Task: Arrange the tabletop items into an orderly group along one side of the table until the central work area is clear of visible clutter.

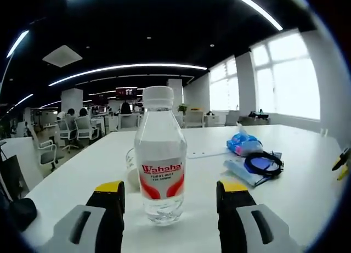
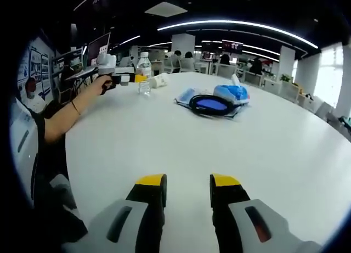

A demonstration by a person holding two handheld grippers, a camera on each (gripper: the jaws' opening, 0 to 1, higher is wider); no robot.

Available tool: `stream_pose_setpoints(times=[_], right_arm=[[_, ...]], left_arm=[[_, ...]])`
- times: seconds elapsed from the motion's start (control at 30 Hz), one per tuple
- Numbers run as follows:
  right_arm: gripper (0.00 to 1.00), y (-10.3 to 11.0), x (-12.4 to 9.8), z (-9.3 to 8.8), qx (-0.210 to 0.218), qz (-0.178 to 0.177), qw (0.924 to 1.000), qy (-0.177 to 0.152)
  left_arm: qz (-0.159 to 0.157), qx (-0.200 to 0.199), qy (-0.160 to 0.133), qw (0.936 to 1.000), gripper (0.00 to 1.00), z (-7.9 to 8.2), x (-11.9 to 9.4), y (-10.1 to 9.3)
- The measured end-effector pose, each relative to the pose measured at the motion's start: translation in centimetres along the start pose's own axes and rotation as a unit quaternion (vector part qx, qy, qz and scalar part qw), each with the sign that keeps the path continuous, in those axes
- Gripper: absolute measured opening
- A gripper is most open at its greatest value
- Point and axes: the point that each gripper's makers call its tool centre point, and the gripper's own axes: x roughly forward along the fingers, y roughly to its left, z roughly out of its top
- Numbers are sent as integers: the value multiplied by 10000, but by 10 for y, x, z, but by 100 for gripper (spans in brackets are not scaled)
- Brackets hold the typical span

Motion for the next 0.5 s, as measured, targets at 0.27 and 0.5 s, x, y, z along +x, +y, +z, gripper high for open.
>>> stream_pose_setpoints(times=[0.27,0.5], right_arm=[[29,5,0,11,-78,310,9991,-264],[30,8,-3,27,-135,735,9955,-589]], left_arm=[[-57,0,7,10000,67,0,-1,-3],[-186,-90,11,9998,67,0,1,-9]])
